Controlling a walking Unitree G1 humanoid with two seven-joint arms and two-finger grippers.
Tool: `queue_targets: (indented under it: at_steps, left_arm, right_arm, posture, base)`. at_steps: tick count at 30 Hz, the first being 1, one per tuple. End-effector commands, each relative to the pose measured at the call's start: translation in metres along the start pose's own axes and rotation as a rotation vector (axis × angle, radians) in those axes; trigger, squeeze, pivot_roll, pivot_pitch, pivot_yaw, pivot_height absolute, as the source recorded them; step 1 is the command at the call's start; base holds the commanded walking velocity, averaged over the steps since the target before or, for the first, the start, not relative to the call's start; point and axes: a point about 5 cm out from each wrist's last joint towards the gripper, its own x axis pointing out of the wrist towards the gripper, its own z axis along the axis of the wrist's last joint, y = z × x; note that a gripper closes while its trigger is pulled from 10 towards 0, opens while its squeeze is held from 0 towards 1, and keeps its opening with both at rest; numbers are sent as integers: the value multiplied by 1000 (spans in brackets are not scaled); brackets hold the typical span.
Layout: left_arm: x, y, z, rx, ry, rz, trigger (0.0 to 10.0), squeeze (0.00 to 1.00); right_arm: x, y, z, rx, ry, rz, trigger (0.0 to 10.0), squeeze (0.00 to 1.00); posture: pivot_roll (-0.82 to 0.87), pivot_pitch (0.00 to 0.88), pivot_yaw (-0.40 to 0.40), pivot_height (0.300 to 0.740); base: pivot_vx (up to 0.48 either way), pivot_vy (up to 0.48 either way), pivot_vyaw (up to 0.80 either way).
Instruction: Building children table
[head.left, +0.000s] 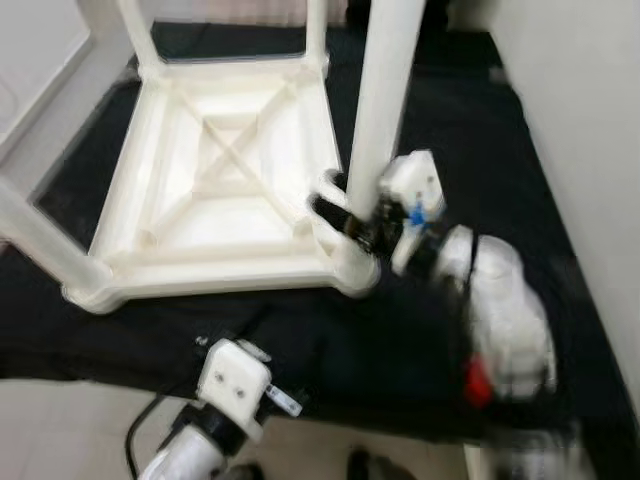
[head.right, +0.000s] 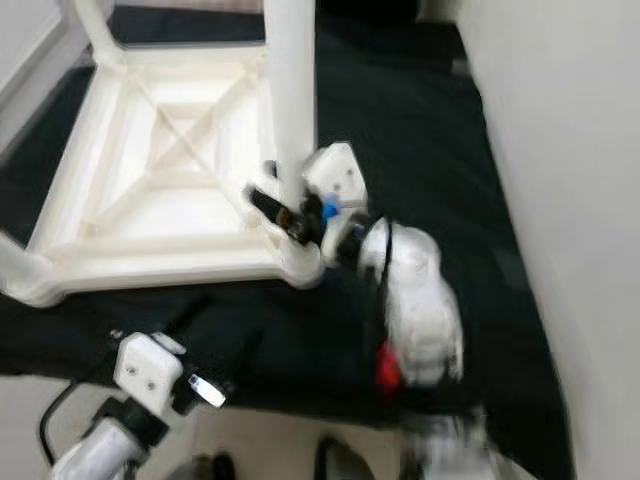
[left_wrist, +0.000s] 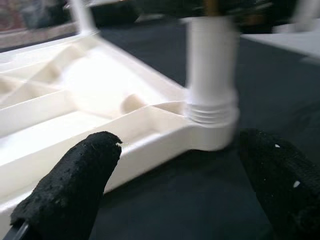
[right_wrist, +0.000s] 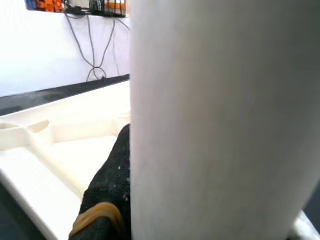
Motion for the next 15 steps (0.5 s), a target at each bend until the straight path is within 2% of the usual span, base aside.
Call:
queue_targets:
  at_steps: [1,3,5,6,7,13,14,15]
  left_arm:
    - [1,-1,-2,-9,9,-24,10000,0]
    - [2,-2,-4,-21,14,-40,10000,0]
    - [3,-2,-5,-25,16,-46,10000,0]
    - [4,-2,-6,-27,17,-49,10000,0]
    - [4,-3,-6,-28,16,-47,10000,0]
    - [6,-3,-6,-26,11,-38,10000,0]
    - [6,-2,-6,-24,9,-33,10000,0]
    - [6,-2,-6,-24,9,-33,10000,0]
  right_arm:
    - [-14,25,-64,45,381,70,0,0]
    - [-5,28,-60,47,364,78,0,0]
    - [0,24,-58,40,356,61,0,0]
    - [3,18,-56,33,354,45,5686,0]
    - [6,14,-53,25,353,12,10000,0]
    - [9,5,-47,16,351,-38,10000,0]
    - [11,-1,-42,26,319,-42,10000,1000]
    - [11,-1,-42,26,319,-42,10000,1000]
  posture:
    - [19,311,13,740]
    - [22,306,21,740]
    - [22,296,23,740]
    - [24,291,16,740]
    - [21,291,8,740]
    - [22,290,0,740]
    - [26,292,-10,740]
    - [26,292,-10,740]
  base:
    - [0,0,0]
    - [0,0,0]
    - [0,0,0]
    - [0,0,0]
    - [0,0,0]
    - [0,0,0]
    - [0,0,0]
    - [0,0,0]
